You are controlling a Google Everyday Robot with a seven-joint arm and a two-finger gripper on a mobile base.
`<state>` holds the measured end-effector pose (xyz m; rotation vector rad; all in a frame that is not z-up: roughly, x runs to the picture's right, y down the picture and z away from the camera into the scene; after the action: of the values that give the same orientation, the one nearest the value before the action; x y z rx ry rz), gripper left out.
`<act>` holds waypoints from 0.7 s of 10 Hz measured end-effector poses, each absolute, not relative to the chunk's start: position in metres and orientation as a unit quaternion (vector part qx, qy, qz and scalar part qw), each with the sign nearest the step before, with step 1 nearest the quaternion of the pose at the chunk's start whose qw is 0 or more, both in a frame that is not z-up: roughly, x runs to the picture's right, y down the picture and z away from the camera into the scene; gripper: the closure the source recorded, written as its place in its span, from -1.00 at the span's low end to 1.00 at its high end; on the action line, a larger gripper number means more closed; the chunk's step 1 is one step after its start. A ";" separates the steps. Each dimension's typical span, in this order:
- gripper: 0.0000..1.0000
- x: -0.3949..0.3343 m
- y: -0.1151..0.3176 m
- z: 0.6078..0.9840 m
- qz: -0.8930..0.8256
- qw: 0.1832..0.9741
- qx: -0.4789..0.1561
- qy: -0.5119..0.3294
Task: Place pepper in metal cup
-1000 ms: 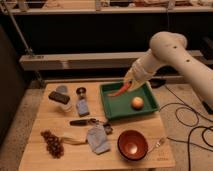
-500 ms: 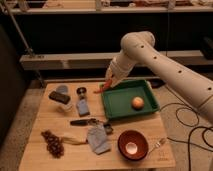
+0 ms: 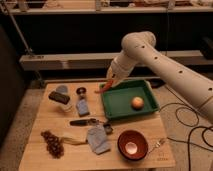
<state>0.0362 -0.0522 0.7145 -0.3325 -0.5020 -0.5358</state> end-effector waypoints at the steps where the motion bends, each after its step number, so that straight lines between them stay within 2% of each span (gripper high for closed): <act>1: 0.71 0.035 -0.055 0.715 -0.267 0.916 -0.159 -0.253; 4: 0.71 0.005 -0.081 0.721 -0.294 0.898 -0.135 -0.298; 7: 0.71 -0.025 -0.100 0.745 -0.320 0.873 -0.130 -0.345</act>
<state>-0.0251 -0.1000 0.7452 -0.2713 -0.7199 -0.6685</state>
